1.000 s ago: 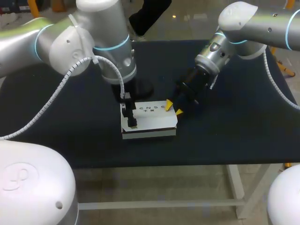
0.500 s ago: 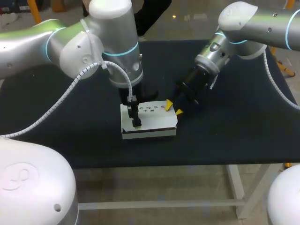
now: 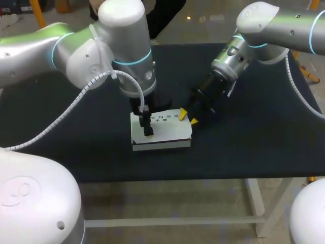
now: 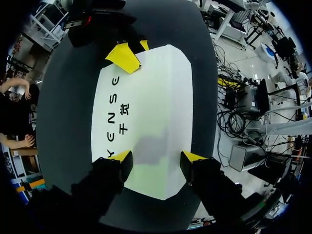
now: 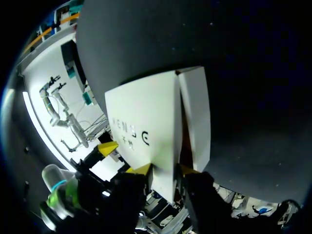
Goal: Assemble the packaging by folding the flat box into shape, placing the metal phone stand inside, and closing the box properly
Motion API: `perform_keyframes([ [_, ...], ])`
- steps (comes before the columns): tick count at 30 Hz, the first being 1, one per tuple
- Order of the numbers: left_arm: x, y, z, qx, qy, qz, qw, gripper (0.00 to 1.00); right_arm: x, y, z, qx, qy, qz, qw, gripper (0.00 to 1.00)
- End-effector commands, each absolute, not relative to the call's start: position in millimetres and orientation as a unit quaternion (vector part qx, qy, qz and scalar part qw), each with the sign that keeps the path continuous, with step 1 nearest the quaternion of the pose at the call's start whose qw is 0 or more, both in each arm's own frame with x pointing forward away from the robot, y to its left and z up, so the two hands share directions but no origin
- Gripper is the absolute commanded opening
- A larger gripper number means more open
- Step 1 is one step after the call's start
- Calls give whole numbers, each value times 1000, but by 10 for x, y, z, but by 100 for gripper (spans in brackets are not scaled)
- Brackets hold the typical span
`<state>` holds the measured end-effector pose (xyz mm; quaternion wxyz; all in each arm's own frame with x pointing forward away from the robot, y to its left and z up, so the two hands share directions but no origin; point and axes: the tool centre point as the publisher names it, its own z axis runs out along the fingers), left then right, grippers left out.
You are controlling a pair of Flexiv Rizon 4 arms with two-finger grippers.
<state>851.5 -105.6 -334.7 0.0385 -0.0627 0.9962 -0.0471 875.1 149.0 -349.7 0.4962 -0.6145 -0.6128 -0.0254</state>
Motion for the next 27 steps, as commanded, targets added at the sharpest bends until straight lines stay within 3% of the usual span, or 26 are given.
perform_keyframes([
  [1, 8483, -1082, -3387, -64, 996, -45, 51, 70, 8756, 1492, -3503, -614, -613, -25, 496, 36],
  [17, 8581, -1124, -3426, -57, 992, -37, 107, 69, 8756, 1492, -3503, -614, -613, -25, 496, 36],
  [19, 8591, -1128, -3430, -58, 991, -34, 113, 65, 8756, 1492, -3503, -614, -613, -25, 496, 36],
  [21, 8599, -1131, -3430, -60, 990, -30, 121, 55, 8756, 1492, -3503, -614, -613, -25, 496, 36],
  [27, 8616, -1143, -3425, -62, 988, -25, 139, 46, 8756, 1492, -3503, -614, -613, -25, 496, 36],
])
